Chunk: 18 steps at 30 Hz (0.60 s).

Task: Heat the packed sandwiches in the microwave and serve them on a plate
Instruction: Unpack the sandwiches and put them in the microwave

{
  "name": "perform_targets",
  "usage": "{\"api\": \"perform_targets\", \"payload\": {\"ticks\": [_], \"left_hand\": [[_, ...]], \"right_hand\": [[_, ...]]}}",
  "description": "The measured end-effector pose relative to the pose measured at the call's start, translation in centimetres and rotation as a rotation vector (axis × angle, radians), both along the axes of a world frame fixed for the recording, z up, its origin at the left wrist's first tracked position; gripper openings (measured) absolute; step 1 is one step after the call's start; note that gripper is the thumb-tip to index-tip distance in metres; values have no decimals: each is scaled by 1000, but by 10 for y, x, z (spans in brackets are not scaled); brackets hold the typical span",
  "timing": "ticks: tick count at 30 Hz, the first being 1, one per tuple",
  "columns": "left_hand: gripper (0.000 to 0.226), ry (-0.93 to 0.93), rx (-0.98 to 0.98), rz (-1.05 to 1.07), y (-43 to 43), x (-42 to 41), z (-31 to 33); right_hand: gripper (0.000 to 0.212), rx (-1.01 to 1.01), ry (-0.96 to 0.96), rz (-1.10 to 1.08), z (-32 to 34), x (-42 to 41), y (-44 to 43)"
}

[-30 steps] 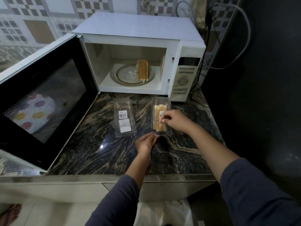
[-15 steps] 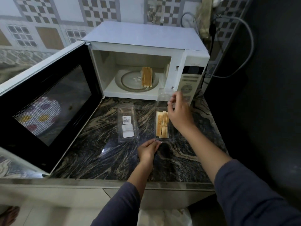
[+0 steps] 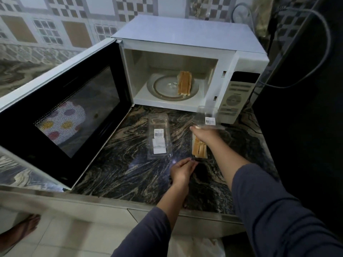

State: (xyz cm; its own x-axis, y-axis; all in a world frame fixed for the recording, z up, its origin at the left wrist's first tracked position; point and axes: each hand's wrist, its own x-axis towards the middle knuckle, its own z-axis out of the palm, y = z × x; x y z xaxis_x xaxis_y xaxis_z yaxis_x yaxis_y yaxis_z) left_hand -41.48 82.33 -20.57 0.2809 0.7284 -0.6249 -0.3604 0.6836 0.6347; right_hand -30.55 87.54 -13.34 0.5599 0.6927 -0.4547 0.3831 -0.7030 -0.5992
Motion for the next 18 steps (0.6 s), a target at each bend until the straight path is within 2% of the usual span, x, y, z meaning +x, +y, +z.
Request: {"api": "perform_targets", "payload": {"ticks": [9,12,18], "left_hand": [[23,-13,-26,-32,3,-1,-1],[26,-20,-31,-36,4,0,0],[23,107,4,-100,8,1,0]], "right_hand": [[40,48,-41,-87,11,-2,-1],[34,62,-143,-78,26,-3,-9],[53,12,-198,-105,48,-15,-32]]}}
